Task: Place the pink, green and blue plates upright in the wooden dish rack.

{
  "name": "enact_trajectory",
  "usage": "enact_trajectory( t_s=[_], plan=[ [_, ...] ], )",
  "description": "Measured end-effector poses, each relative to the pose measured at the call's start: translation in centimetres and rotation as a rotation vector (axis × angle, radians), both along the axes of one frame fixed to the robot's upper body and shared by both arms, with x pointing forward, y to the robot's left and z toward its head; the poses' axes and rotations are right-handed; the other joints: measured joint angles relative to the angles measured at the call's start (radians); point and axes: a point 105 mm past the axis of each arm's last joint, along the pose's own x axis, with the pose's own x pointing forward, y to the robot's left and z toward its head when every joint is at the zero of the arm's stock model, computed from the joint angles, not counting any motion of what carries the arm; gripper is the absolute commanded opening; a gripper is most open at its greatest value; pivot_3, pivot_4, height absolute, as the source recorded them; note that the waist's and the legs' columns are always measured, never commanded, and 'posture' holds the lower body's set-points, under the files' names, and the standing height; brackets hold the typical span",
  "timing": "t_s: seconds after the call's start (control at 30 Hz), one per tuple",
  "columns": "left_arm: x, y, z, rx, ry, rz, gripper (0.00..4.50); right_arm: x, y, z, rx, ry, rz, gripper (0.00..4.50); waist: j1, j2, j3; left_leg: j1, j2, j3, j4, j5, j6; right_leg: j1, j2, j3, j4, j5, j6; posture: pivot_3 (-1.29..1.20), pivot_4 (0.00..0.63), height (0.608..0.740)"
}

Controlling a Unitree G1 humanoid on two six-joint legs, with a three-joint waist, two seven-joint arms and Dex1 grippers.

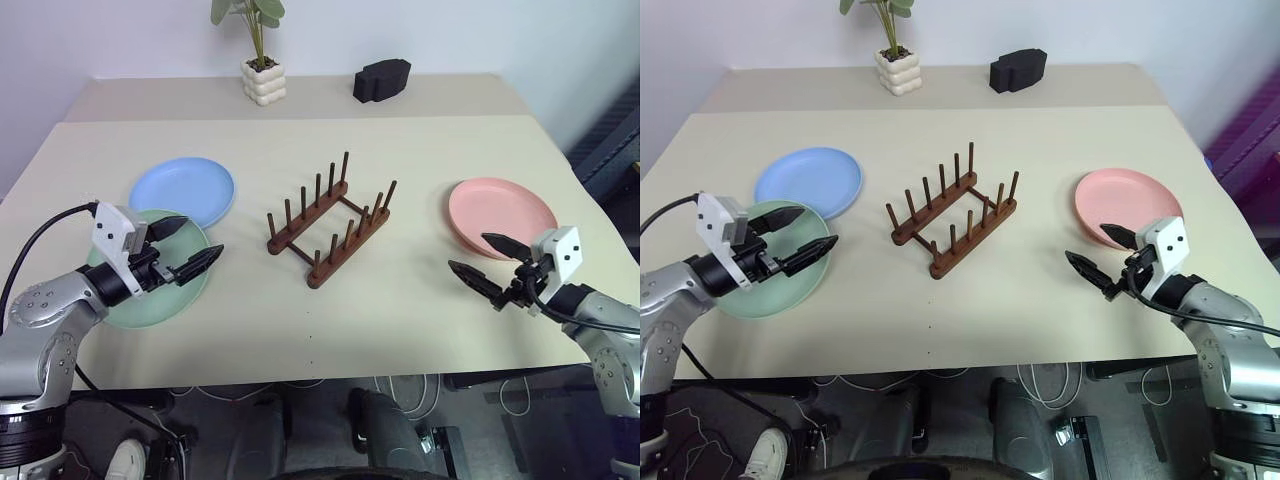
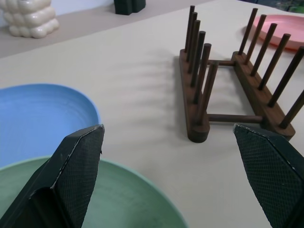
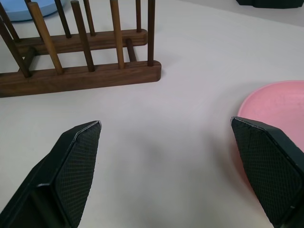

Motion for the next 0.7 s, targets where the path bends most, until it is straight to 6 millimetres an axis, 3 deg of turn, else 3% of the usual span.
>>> enact_trajectory(
  t_s=[0.37, 0.57, 0.7],
  plan=[
    [-0.5, -0.7, 0.1, -0.004, 0.003, -0.007, 4.5, 0.4, 0.3, 0.6, -0.012, -0.011, 0.018, 4.45, 0.0, 0.0, 0.0, 0.0, 0.0, 0.0, 0.0, 0.0, 0.0, 0.0, 0.0, 0.0, 0.001, 0.0, 0.0, 0.0, 0.15, 0.74],
    [-1.9, -1.6, -0.9, 0.007, 0.084, -0.108, 4.5, -0.4, 0.0, -0.3, -0.021, 0.035, 0.01, 4.45, 0.0, 0.0, 0.0, 0.0, 0.0, 0.0, 0.001, 0.0, 0.0, 0.0, 0.0, 0.0, 0.001, 0.0, 0.0, 0.0, 0.15, 0.74],
    [-3.2, -2.7, -1.5, 0.051, 0.15, -0.212, 4.5, -0.6, 0.2, 0.1, -0.029, 0.025, 0.007, 4.45, 0.0, 0.0, 0.0, 0.001, 0.0, 0.0, 0.001, 0.0, 0.0, 0.0, 0.0, 0.0, 0.001, 0.0, 0.0, 0.0, 0.15, 0.74]
  ],
)
